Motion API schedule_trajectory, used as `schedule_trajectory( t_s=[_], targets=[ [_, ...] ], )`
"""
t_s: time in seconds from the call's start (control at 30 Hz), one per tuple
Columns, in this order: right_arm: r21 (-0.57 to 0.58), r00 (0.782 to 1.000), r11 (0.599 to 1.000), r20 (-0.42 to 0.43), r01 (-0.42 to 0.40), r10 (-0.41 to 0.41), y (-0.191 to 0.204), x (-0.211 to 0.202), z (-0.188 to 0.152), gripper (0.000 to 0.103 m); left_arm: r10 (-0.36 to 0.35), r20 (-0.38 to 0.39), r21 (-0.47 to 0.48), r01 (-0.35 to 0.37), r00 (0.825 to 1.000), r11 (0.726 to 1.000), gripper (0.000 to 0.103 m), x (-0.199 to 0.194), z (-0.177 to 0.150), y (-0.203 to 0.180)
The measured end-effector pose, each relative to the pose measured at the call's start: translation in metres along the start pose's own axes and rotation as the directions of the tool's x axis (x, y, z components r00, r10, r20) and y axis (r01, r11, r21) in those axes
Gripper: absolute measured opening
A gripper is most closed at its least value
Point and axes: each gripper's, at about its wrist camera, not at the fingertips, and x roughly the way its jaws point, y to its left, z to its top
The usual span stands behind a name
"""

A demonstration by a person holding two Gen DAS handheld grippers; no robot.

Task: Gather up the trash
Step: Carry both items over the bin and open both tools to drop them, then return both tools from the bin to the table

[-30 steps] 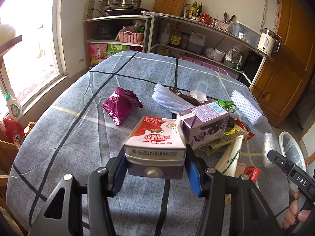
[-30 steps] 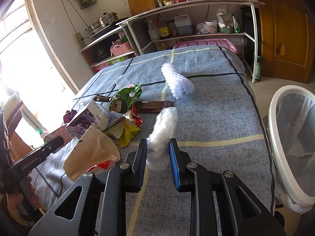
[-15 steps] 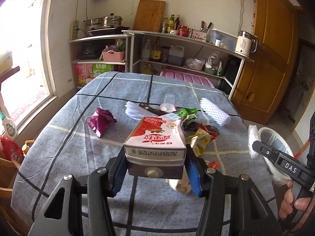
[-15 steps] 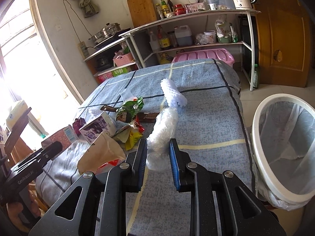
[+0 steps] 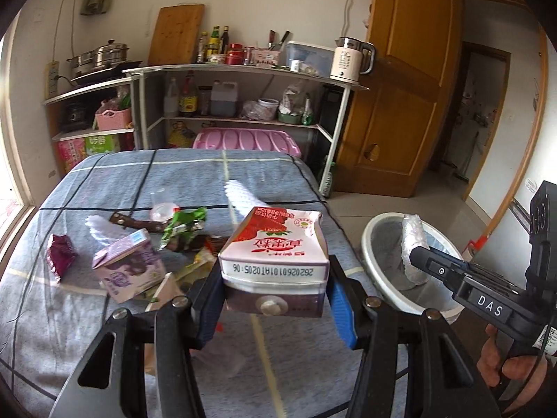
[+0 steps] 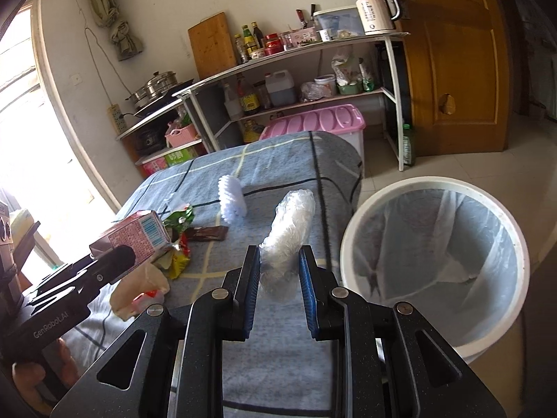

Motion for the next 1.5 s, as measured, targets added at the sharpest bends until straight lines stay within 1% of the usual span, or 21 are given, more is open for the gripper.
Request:
schedule_trajectory(
  t_s=[0.17,0.33,0.5,0.63,0.83,0.93,1.03,1.07,1.23,1.4,1.5],
  targets=[
    [0.061,0.997,0.996,0.005,0.071,-0.072,-0.046,-0.013,0.005,0.024,-0.091,-0.040,0.028,0.092,0.995,0.995,0.056,0.025,0.007,-0.039],
    [0.108,0.990,0.984,-0.015,0.143,-0.142,-0.087,-0.018,0.006,0.024,-0.160,-0.080,0.057,0.165,0.984,0.985,0.056,0.045,0.010,-0.076],
    [0.145,0.981,0.971,-0.058,0.190,-0.184,-0.122,-0.014,0.003,0.024,-0.204,-0.118,0.088,0.215,0.972,0.973,0.056,0.062,0.011,-0.110],
    [0.159,0.976,0.964,-0.088,0.211,-0.199,-0.139,-0.008,0.000,0.024,-0.222,-0.154,0.118,0.241,0.963,0.963,0.056,0.074,0.005,-0.133],
    [0.160,0.967,0.957,-0.121,0.242,-0.224,-0.152,-0.002,-0.003,0.024,-0.224,-0.198,0.121,0.251,0.954,0.960,0.057,0.095,0.001,-0.150],
    [0.161,0.967,0.957,-0.124,0.241,-0.222,-0.157,-0.001,-0.003,0.027,-0.225,-0.209,0.120,0.253,0.952,0.960,0.060,0.099,-0.001,-0.154],
    [0.150,0.961,0.953,-0.129,0.264,-0.246,-0.158,0.002,-0.003,0.039,-0.216,-0.208,0.123,0.245,0.954,0.962,0.067,0.100,-0.002,-0.154],
    [0.151,0.961,0.953,-0.132,0.262,-0.243,-0.158,0.002,-0.003,0.041,-0.212,-0.209,0.119,0.240,0.954,0.963,0.068,0.100,-0.001,-0.152],
    [0.167,0.963,0.951,-0.122,0.258,-0.240,-0.157,-0.001,-0.005,0.041,-0.189,-0.196,0.120,0.215,0.962,0.969,0.071,0.096,0.000,-0.145],
    [0.163,0.968,0.956,-0.096,0.246,-0.233,-0.146,-0.008,-0.006,0.042,-0.158,-0.169,0.131,0.182,0.973,0.975,0.072,0.083,0.000,-0.133],
    [0.158,0.972,0.960,-0.082,0.229,-0.218,-0.137,-0.011,-0.007,0.042,-0.149,-0.161,0.111,0.168,0.976,0.980,0.073,0.074,0.000,-0.121]
  ],
)
